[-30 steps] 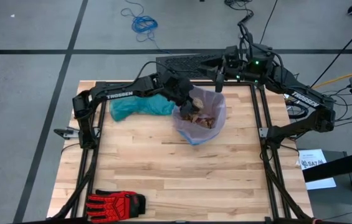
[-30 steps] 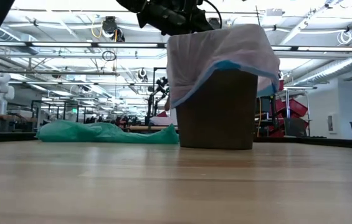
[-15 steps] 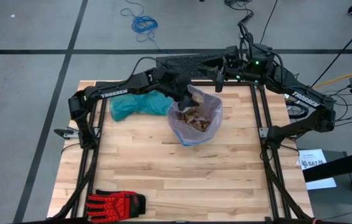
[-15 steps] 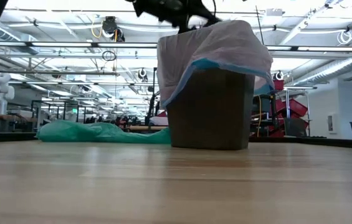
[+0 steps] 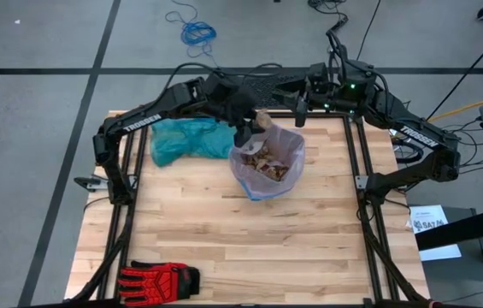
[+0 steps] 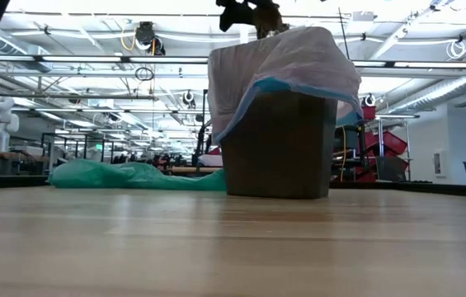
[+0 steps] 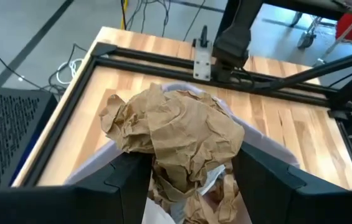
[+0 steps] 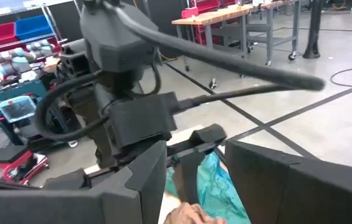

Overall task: Place trash/remove bag and relplace
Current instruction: Put the brown paper into the black trash bin, then remove the pink trash bag from the trash bin

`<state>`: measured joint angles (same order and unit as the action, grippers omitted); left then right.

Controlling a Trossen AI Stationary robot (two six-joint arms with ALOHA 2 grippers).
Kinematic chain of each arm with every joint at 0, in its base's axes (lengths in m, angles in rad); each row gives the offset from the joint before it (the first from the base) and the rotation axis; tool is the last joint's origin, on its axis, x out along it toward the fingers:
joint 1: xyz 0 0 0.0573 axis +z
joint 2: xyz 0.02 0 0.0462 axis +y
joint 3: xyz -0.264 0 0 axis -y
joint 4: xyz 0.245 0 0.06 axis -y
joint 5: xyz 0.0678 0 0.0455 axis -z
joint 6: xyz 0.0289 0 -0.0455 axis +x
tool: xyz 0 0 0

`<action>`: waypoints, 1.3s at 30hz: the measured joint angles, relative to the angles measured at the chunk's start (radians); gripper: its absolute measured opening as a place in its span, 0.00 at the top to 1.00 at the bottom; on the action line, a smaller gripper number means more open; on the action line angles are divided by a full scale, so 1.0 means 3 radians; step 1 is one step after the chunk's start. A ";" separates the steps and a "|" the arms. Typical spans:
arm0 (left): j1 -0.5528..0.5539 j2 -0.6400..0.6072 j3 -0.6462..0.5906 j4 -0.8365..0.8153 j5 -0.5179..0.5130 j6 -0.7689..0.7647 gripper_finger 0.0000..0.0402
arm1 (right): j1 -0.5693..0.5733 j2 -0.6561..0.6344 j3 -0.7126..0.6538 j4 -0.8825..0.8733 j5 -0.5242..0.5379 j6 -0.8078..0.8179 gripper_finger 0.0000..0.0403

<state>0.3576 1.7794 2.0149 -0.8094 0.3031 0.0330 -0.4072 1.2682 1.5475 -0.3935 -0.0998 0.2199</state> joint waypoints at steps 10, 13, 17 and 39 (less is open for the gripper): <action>-0.0001 0.0001 0.0007 0.0055 -0.0004 0.0001 0.47 | 0.0104 0.0093 0.0000 -0.0453 -0.0218 0.0011 0.70; -0.0018 0.0001 0.0007 0.0056 -0.0004 0.0001 0.47 | 0.0201 0.0187 0.0000 -0.0465 -0.0220 -0.0015 0.77; -0.0060 0.0001 0.0007 0.0054 -0.0001 0.0001 0.47 | 0.0282 0.0343 0.0000 -0.0546 -0.0209 -0.0080 0.90; -0.0080 -0.0100 0.0006 0.0023 -0.0194 -0.0002 0.48 | 0.0379 0.0229 -0.0001 -0.0876 -0.0082 0.0300 0.98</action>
<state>0.3336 1.7495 2.0167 -0.8026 0.2448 0.0323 -0.2936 1.3368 1.5471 -0.6562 -0.1245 0.3098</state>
